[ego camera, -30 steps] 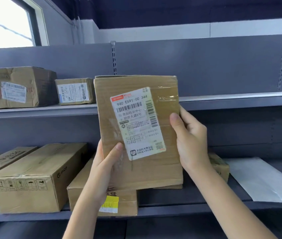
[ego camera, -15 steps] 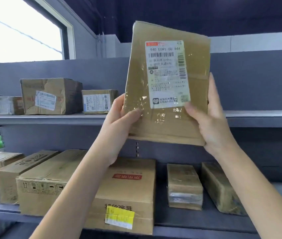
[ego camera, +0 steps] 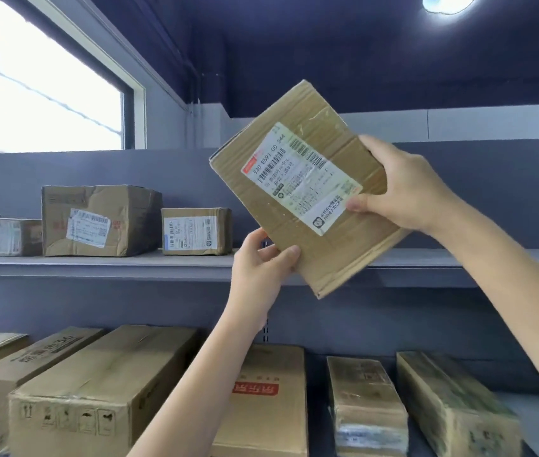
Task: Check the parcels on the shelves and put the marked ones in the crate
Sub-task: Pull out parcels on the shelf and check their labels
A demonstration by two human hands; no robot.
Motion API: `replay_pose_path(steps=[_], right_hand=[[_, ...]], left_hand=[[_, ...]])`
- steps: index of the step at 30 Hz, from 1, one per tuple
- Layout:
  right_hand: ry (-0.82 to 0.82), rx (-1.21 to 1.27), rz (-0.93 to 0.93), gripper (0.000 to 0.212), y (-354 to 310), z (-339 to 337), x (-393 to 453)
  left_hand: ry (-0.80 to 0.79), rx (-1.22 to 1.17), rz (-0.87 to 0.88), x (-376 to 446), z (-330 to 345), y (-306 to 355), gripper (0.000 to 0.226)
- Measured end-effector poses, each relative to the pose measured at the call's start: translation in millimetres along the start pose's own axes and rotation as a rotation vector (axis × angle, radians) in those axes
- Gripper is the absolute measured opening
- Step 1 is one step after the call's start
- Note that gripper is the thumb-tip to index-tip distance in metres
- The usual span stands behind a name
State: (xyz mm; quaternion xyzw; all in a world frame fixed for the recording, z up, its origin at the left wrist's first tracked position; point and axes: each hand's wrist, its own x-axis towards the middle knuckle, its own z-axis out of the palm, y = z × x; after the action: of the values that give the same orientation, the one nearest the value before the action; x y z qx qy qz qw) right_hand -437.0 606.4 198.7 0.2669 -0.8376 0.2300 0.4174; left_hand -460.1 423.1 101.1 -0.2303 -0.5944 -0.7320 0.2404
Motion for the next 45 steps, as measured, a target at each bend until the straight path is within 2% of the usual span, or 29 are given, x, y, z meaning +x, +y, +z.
replay_pose_path(steps=[2,6,9,11,13,15,17,20,24,26,28,32,34,36,38,41,45], right_hand=[[-0.015,-0.05,-0.002,0.075,1,-2,13],[-0.015,-0.086,-0.073,0.078,-12,-3,41],[-0.026,-0.19,-0.143,0.078,-18,3,53],[-0.07,-0.245,-0.122,0.079,-9,11,56],[-0.117,-0.269,-0.09,0.077,3,23,56],[-0.134,-0.309,-0.083,0.076,12,34,55],[-0.154,-0.398,-0.088,0.073,14,42,58],[-0.217,-0.419,-0.078,0.068,17,49,67],[-0.284,-0.469,-0.077,0.072,24,51,74],[-0.294,-0.465,-0.072,0.074,27,52,73],[-0.294,-0.466,-0.09,0.075,32,54,74],[-0.289,-0.458,-0.106,0.076,51,64,84],[-0.285,-0.514,-0.103,0.082,61,69,85],[-0.268,-0.578,-0.044,0.096,70,75,84],[-0.231,-0.579,0.049,0.103,75,86,82],[-0.216,-0.567,0.125,0.109,84,106,84],[-0.183,-0.618,0.115,0.109,94,121,94]], left_hand=[[0.006,-0.006,0.023,3,-2,1,0.034],[0.045,-0.059,-0.015,18,5,-1,0.027],[0.034,-0.16,-0.166,29,12,-7,0.029],[-0.018,-0.199,-0.296,30,11,-11,0.028],[-0.054,-0.173,-0.389,28,4,-15,0.021],[-0.084,-0.161,-0.411,26,-7,-16,0.01],[-0.08,-0.117,-0.374,26,-19,-11,0.007],[0.037,0.055,-0.239,34,-35,0,0.018],[0.3,0.464,0.085,59,-53,6,0.021],[0.329,0.69,0.231,72,-56,8,0.028],[0.244,0.877,0.295,88,-54,7,0.048],[-0.017,1.394,0.429,115,-40,0,0.088],[-0.155,1.521,0.448,126,-34,-9,0.104],[-0.225,1.541,0.406,136,-31,-17,0.114],[-0.214,1.535,0.403,144,-28,-21,0.12],[-0.22,1.495,0.409,155,-24,-23,0.124],[-0.245,1.452,0.407,171,-25,-36,0.126]])
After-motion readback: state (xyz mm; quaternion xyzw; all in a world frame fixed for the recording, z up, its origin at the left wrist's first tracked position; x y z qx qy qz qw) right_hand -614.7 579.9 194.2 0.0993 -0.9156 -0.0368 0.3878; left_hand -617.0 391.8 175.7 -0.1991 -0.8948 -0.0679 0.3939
